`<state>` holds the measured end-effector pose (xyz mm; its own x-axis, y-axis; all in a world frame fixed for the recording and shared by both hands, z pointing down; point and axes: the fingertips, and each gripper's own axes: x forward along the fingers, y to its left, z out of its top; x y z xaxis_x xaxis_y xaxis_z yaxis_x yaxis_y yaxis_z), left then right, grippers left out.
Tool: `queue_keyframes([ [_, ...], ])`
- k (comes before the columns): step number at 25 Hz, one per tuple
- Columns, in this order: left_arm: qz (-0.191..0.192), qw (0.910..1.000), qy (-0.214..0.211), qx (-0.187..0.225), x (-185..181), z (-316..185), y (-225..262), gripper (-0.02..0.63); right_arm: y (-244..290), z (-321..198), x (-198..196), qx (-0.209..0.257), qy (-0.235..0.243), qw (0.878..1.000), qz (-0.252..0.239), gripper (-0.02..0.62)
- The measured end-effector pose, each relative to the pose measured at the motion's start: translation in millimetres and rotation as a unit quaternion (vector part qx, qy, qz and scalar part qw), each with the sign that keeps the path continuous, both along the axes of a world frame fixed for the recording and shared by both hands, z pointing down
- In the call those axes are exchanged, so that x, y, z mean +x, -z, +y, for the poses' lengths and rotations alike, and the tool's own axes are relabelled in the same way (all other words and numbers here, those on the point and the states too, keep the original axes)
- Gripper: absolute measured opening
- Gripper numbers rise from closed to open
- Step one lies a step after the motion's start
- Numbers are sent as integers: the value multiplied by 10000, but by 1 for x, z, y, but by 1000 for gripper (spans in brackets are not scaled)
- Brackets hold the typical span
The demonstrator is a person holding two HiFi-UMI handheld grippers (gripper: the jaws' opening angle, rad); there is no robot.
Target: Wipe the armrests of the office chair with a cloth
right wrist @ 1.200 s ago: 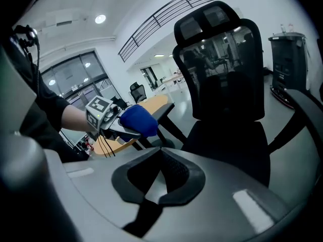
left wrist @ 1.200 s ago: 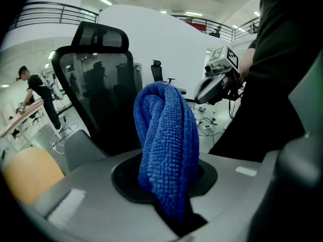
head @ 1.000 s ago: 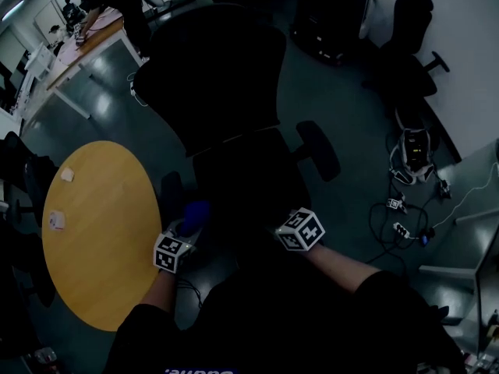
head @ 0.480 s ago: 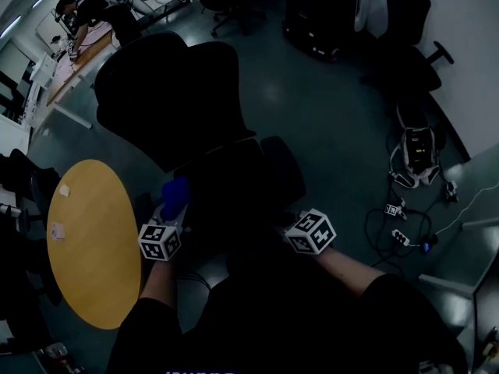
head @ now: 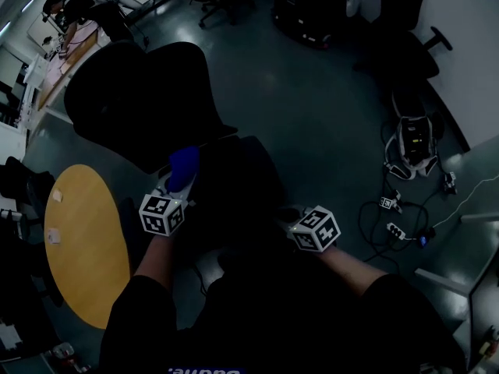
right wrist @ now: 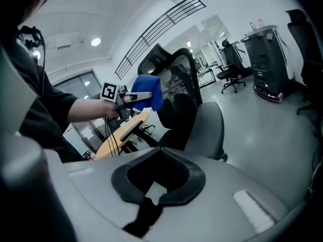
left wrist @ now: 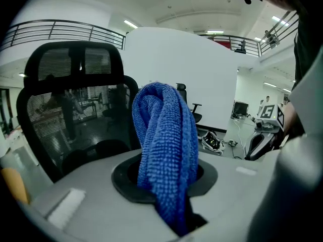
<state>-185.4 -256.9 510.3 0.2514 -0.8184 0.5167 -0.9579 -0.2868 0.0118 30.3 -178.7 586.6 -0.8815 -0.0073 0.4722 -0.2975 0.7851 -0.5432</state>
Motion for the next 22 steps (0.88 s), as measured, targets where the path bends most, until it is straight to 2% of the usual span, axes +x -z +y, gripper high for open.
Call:
queue_keyframes([
  [6, -168, 9990, -402, -114, 32, -42, -11, 109, -8, -7, 21, -82, -144, 9999, 27, 5],
  [12, -313, 9963, -676, -438, 58, -80, -42, 109, -17, -11, 36, -132, -187, 9997, 102, 5],
  [22, -838, 9847, -1045, -1114, 74, -121, -106, 109, -35, -12, 46, -413, -182, 9988, 169, 5],
])
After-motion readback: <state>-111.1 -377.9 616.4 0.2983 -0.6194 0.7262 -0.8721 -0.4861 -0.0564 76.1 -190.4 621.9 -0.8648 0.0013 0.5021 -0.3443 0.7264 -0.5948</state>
